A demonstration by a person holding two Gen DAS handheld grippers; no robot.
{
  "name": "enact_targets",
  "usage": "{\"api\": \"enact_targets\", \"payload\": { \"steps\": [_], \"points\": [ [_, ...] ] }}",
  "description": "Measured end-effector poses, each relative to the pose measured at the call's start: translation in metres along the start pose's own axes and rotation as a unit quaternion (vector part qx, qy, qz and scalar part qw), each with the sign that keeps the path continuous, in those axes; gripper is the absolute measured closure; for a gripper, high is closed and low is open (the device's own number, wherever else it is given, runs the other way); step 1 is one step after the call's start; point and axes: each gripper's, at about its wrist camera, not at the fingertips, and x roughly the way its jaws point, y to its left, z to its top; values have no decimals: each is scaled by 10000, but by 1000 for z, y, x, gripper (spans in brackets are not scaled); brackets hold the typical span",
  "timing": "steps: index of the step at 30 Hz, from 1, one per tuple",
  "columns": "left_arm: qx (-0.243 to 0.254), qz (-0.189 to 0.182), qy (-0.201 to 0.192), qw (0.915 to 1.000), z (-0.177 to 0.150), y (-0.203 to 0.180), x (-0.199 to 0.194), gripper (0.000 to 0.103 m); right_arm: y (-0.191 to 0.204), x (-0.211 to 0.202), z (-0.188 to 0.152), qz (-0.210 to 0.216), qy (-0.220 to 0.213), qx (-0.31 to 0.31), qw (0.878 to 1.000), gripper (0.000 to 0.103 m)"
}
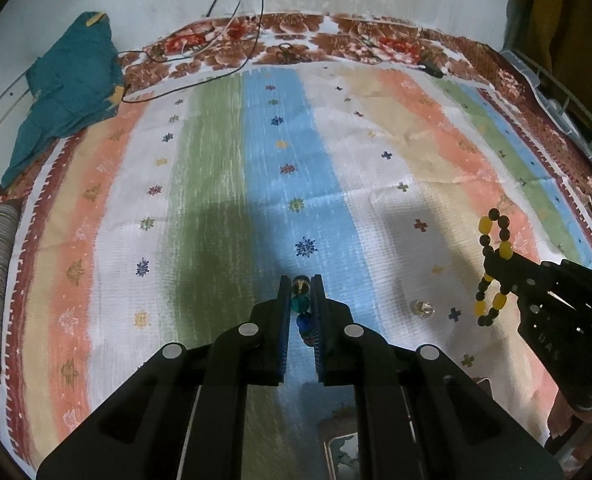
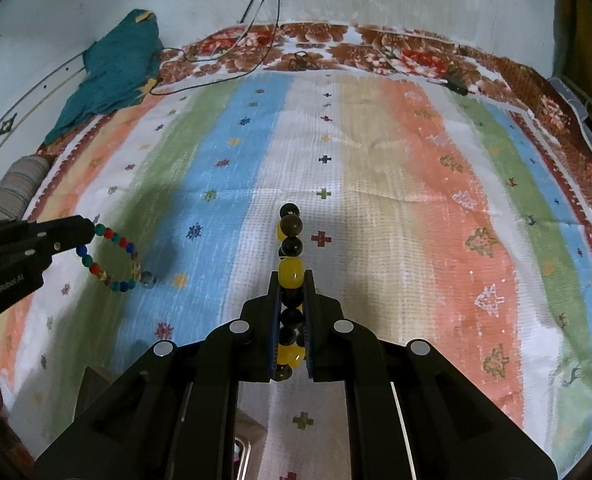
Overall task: Organize jewelry
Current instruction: 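Carry multicolour bracelet with left tool while right tool carries yellow-black strand over tin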
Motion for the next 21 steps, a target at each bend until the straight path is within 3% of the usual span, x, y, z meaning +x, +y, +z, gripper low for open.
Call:
{"api": "enact_targets", "payload": {
  "steps": [21],
  "points": [
    [153,-128,-407,9990,-16,-19,-49,94,9,-45,-12,23,-371,-233,9990,92]
  ]
}}
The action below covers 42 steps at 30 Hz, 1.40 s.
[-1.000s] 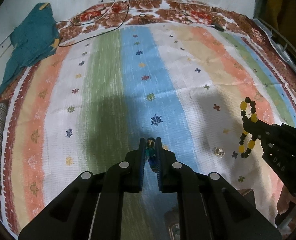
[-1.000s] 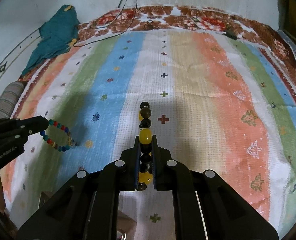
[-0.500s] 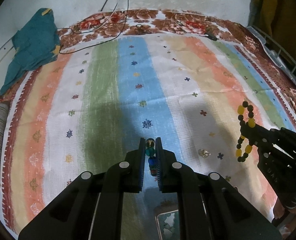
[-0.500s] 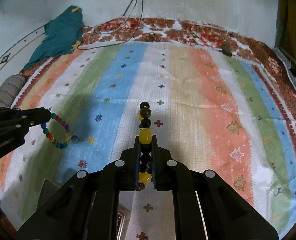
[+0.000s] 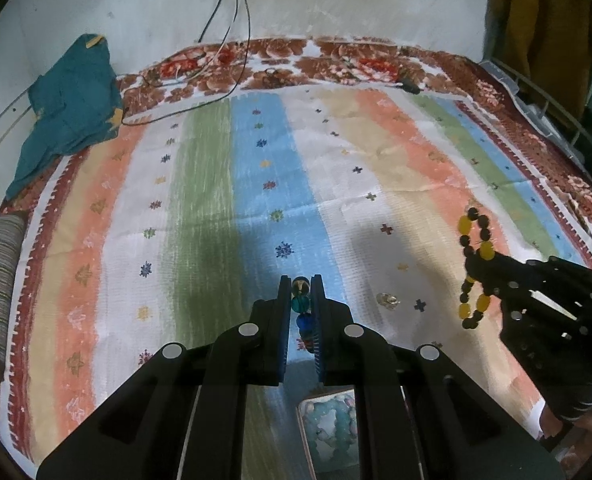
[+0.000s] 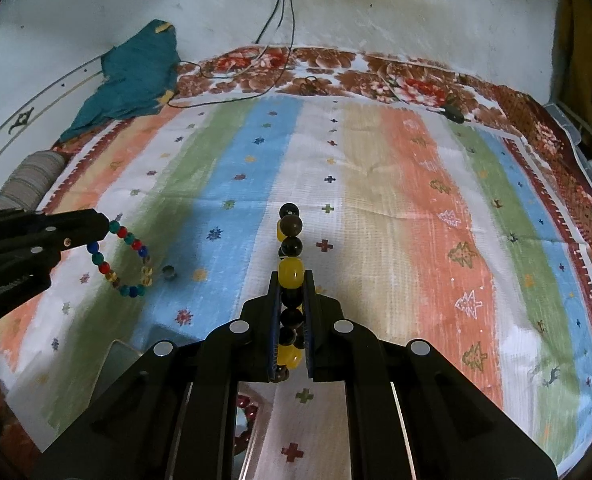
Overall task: Organize jewelry
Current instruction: 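Carry multicolour bracelet with left tool while right tool carries yellow-black strand over tin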
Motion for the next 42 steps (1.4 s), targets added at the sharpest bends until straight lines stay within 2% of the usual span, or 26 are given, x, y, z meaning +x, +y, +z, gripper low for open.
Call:
{"api": "enact_targets", "payload": {
  "steps": [21,42],
  "points": [
    [148,-254,-409,9987,-26,-19,-53,94,18,-42,-19,216,-187,-159,9995,92],
    [193,-511,-554,9970,-60,-28,-85,94,29,-72,-48,434,-296,-227,9984,92]
  ]
}}
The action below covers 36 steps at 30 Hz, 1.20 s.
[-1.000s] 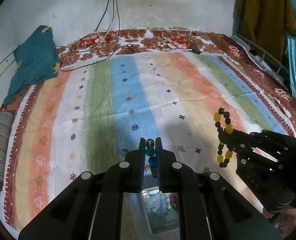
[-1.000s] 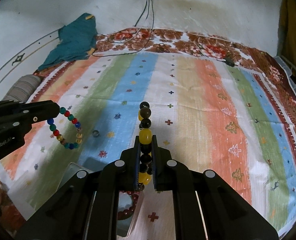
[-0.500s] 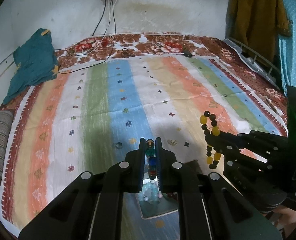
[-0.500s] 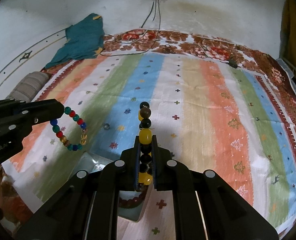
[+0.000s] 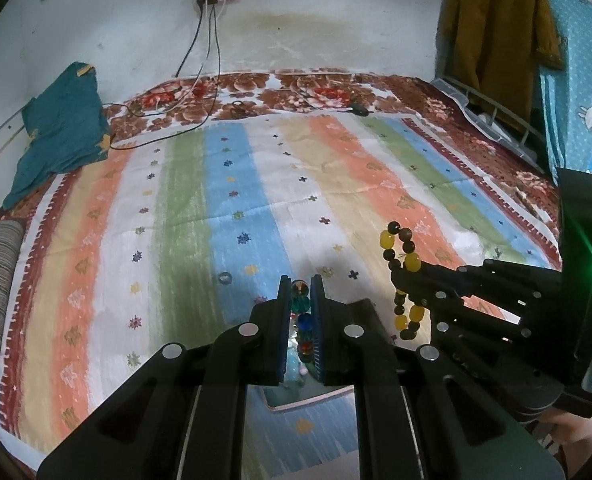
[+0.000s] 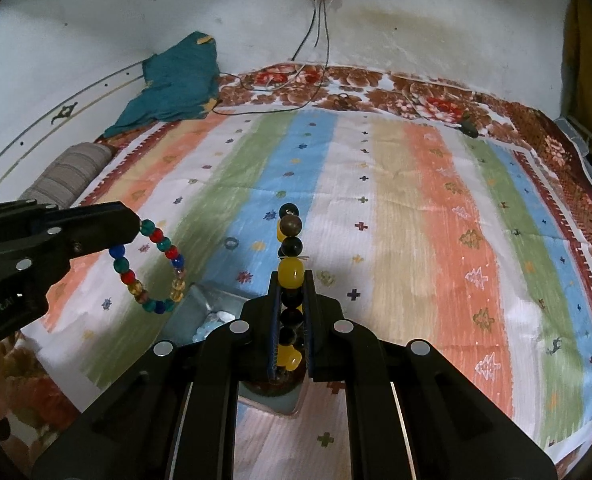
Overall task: Organize jewelry
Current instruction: 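Carry multicolour bracelet with left tool while right tool carries yellow-black strand over tin, then open left tool releasing multicolour bracelet into tin while right tool drops strand, then move left tool toward small dark ring while right tool approaches small gold ring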
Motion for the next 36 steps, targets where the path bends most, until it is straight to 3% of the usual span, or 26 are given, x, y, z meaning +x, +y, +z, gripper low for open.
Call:
{"api": "enact_targets", "payload": {
  "steps": [9,12,24,34,36],
  "points": [
    [-18,33,23,10000,-6,-1,-3,92,3,-6,-8,123,-29,-29,9999,90],
    [-159,114,9,9998,-5,6,-4,80,1,-9,-8,-103,-94,-16,9999,50],
    [-472,440,180,9978,-1,28,6,59,-28,7,-6,-188,198,470,9985,48],
    [-798,643,511,9934,2,51,27,53,-35,23,0,-110,423,518,9977,43],
    [-810,660,553,9930,3,52,30,48,-36,27,2,-84,482,550,9973,40]
  ]
}}
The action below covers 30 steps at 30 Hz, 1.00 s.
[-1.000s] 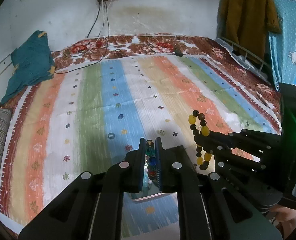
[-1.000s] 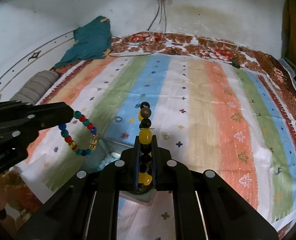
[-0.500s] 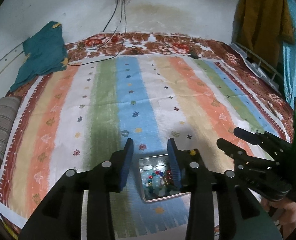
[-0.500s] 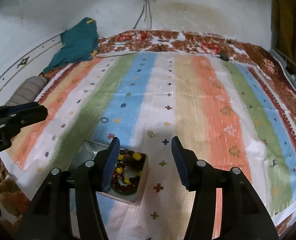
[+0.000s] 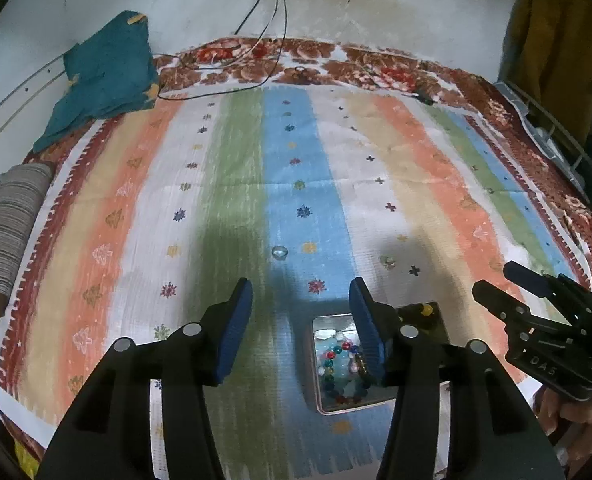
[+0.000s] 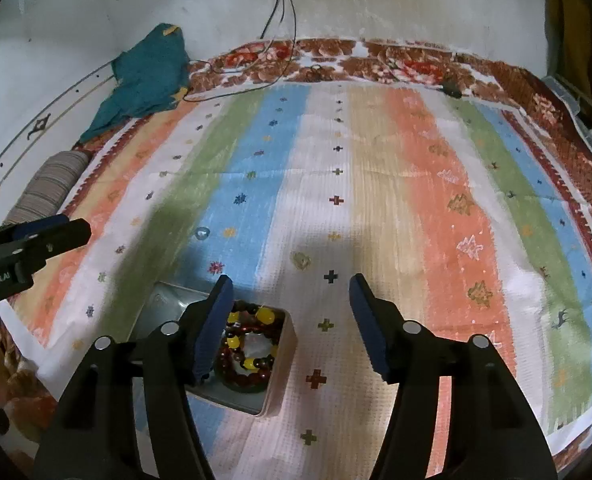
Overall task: Organize jewelry
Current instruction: 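Move left tool toward small dark ring while right tool approaches small gold ring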
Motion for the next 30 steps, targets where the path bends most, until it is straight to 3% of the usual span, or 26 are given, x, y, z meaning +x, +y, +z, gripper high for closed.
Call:
{"api": "enact_targets", "payload": {
  "steps": [9,30],
  "points": [
    [80,220,123,9997,9,-1,20,41,-2,11,8,-42,97,15,9999,36],
    [130,450,417,9980,34,3,65,38,-9,56,26,-100,574,-6,9983,27]
  ]
}}
